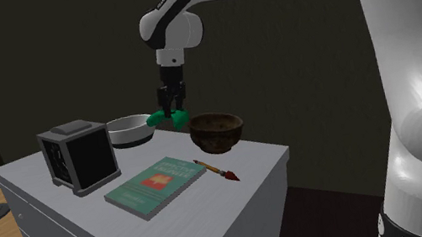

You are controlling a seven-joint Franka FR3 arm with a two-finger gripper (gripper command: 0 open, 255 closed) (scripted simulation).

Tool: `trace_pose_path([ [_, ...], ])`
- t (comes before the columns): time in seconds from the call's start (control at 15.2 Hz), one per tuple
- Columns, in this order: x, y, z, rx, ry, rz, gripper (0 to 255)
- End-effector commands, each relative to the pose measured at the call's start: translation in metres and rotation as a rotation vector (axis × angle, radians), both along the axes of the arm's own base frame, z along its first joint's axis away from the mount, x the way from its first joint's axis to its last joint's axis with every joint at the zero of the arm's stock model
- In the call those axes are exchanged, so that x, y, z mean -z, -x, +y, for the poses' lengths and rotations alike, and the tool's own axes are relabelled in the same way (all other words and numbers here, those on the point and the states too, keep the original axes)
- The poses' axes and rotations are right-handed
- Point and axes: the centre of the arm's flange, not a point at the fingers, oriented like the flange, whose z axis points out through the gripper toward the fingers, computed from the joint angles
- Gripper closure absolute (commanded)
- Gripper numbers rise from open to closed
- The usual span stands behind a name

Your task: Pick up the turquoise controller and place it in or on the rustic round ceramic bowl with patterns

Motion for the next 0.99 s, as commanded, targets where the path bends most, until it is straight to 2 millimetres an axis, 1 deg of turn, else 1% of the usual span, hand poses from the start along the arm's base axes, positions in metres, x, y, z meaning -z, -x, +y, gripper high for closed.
trace_pose_path([
  [0.0, -0.011, 0.000, 0.000, 0.000, 0.000, 0.000, 255],
  [0.79, -0.074, 0.000, 0.000, 0.000, 0.000, 0.000, 255],
  [0.86, -0.075, 0.000, 0.000, 0.000, 0.000, 0.000, 255],
  [0.92, -0.076, 0.013, -0.002, 0.000, 0.000, 0.000, 255],
])
